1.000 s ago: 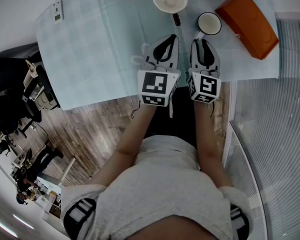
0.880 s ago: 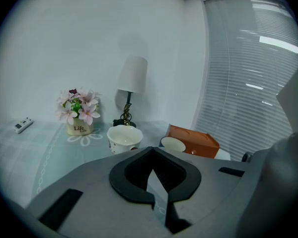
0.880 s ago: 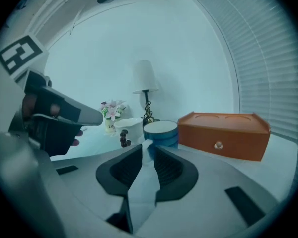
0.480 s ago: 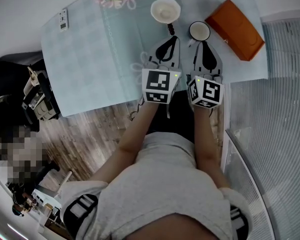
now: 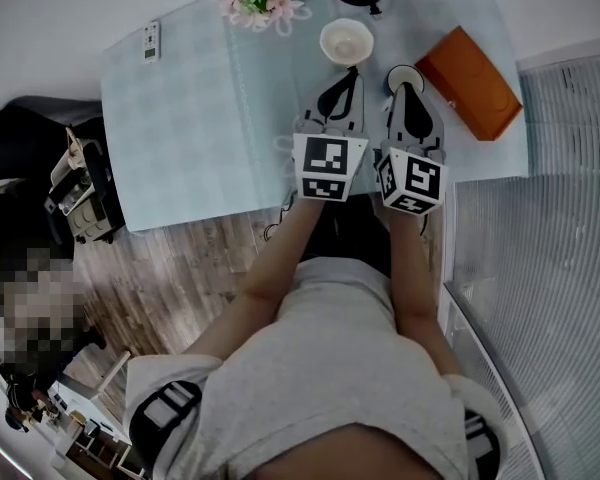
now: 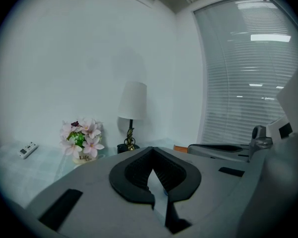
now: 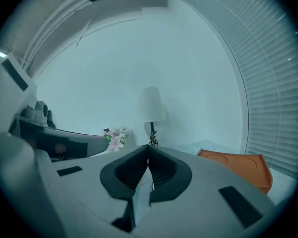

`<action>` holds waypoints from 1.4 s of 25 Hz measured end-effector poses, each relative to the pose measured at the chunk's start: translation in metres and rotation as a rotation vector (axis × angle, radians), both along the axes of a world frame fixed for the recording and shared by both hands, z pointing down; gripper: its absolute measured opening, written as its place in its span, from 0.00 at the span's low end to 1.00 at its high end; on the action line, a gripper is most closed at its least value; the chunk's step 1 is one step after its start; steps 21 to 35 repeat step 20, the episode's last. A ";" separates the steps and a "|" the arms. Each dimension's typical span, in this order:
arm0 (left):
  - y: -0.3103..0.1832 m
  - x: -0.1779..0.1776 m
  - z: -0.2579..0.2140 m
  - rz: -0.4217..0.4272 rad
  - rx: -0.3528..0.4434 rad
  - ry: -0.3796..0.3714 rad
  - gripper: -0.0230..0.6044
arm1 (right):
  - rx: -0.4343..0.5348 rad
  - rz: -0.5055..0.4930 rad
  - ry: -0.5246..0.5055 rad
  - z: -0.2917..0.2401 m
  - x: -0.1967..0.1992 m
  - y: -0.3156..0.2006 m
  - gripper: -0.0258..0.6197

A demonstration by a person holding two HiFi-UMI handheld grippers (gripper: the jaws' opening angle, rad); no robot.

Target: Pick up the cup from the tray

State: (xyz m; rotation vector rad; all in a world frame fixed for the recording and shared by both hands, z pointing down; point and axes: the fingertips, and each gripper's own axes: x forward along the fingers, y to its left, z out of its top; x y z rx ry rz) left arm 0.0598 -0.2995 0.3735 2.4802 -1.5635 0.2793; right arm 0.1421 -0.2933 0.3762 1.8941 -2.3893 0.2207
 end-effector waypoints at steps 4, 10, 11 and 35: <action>-0.006 -0.006 -0.005 -0.022 0.014 0.001 0.04 | 0.007 -0.018 -0.007 -0.006 -0.007 -0.008 0.06; -0.011 -0.012 -0.018 -0.043 0.042 -0.007 0.04 | 0.018 -0.043 -0.006 -0.014 -0.018 -0.014 0.06; -0.012 -0.014 -0.018 -0.046 0.044 -0.010 0.04 | 0.022 -0.049 -0.004 -0.016 -0.021 -0.015 0.05; -0.020 -0.021 -0.022 -0.054 0.044 -0.005 0.04 | 0.026 -0.067 -0.002 -0.023 -0.029 -0.025 0.05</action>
